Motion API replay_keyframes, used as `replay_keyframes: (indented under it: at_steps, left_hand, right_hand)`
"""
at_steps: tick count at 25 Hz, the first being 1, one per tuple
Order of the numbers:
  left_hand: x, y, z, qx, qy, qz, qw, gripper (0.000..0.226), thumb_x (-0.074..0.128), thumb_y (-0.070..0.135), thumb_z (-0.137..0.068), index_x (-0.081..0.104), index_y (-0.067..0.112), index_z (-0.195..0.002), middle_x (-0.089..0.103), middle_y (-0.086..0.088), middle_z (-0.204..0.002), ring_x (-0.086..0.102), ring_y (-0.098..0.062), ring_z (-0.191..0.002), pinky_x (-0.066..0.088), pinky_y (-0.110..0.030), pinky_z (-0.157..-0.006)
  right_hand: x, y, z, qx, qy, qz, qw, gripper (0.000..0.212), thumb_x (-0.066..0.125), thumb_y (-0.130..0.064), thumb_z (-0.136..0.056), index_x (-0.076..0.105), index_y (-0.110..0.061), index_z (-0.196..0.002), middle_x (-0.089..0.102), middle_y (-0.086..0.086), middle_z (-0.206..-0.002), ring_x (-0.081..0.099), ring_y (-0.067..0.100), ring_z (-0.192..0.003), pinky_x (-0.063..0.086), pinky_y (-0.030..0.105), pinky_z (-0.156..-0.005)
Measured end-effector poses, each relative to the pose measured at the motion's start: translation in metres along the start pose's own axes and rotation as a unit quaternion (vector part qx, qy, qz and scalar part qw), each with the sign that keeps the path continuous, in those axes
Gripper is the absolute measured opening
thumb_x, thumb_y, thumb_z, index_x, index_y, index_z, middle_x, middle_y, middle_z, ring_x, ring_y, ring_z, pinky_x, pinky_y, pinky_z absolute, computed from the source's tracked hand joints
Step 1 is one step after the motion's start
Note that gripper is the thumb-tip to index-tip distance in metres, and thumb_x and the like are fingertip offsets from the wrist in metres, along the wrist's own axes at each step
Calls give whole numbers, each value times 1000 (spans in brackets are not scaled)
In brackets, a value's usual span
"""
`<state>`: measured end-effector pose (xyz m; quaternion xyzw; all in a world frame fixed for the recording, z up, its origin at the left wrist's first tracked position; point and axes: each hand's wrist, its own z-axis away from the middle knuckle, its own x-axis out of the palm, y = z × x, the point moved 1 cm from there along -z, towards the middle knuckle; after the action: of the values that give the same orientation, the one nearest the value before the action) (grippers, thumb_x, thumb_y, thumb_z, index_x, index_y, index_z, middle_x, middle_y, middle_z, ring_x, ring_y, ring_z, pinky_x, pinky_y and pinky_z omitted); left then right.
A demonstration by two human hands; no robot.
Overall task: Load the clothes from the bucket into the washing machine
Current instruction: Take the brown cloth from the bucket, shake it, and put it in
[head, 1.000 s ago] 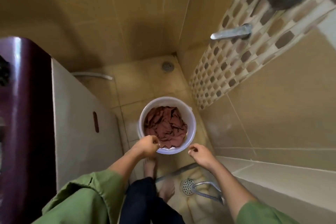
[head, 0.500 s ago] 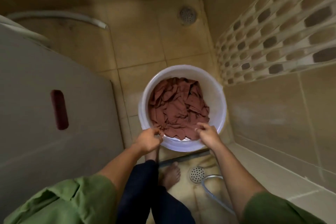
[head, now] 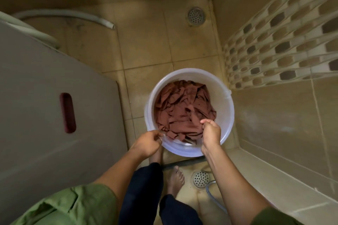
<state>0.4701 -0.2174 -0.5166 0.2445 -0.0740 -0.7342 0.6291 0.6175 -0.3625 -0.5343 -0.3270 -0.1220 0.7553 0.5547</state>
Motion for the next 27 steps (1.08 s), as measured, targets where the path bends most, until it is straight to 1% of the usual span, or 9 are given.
replay_keyframes:
  at_steps: [6,8,9,11,15,20,23,25,27]
  left_hand:
    - [-14,74,54,219,70,32,973,78,60,11,-85,25,28,-152,35,7,-150,32,-7,-138,29,-25,-114]
    - [-24,101,72,296,57,4,954,63,56,2,-75,54,24,-135,54,9,-132,46,-6,-127,36,-18,-104]
    - [-31,112,85,315,46,-28,948,50,53,-1,-71,67,30,-108,65,13,-108,57,-9,-111,43,-17,-88]
    - [-45,127,114,336,41,-82,937,36,50,2,-65,60,36,-70,60,18,-69,59,-5,-77,39,-19,-64]
    - [-74,141,163,374,94,-88,919,34,44,13,-60,53,45,-68,58,28,-69,52,9,-68,33,-6,-60]
    - [-115,195,246,386,169,27,907,15,47,18,-73,57,24,-65,55,9,-58,47,-2,-59,40,-32,-57]
    - [-134,254,316,444,221,61,867,19,50,20,-80,61,17,-65,56,8,-58,46,-1,-59,36,-30,-55]
    - [-147,294,368,480,243,55,841,22,51,22,-79,64,7,-70,61,-9,-62,48,-5,-63,38,-32,-56]
    - [-153,324,419,510,241,19,825,25,50,20,-73,63,-1,-73,57,-14,-62,45,-10,-62,36,-34,-56]
  right_hand:
    - [-10,-40,102,-21,-121,-87,989,39,30,11,-79,46,-17,-58,44,-7,-43,39,4,-38,28,15,-39]
    - [-12,-54,135,-51,-147,-93,983,39,30,13,-78,43,-17,-56,41,-8,-42,34,3,-39,25,18,-40]
    - [-18,-63,151,-61,-150,-102,982,39,30,13,-77,42,-17,-55,40,-7,-43,32,4,-40,24,20,-42]
    - [-35,-80,181,-77,-159,-127,976,40,30,13,-77,41,-17,-55,35,-3,-47,29,7,-43,21,24,-46]
    - [-64,-111,224,-120,-171,-159,965,44,31,11,-76,44,-21,-50,33,-3,-49,29,8,-45,23,22,-45]
    - [-109,-197,281,-246,-179,-198,932,40,32,8,-74,46,-21,-51,36,-5,-49,35,8,-47,27,23,-46]
    - [-147,-260,330,-363,-196,-163,896,32,40,1,-79,54,-20,-59,46,-9,-50,43,3,-46,34,18,-47]
    - [-172,-296,364,-442,-235,-93,861,12,54,-20,-86,62,-20,-77,58,-11,-63,54,0,-58,43,15,-55]
    - [-196,-323,395,-512,-261,50,817,28,62,-47,-84,65,-24,-99,67,-9,-86,62,2,-80,49,19,-73]
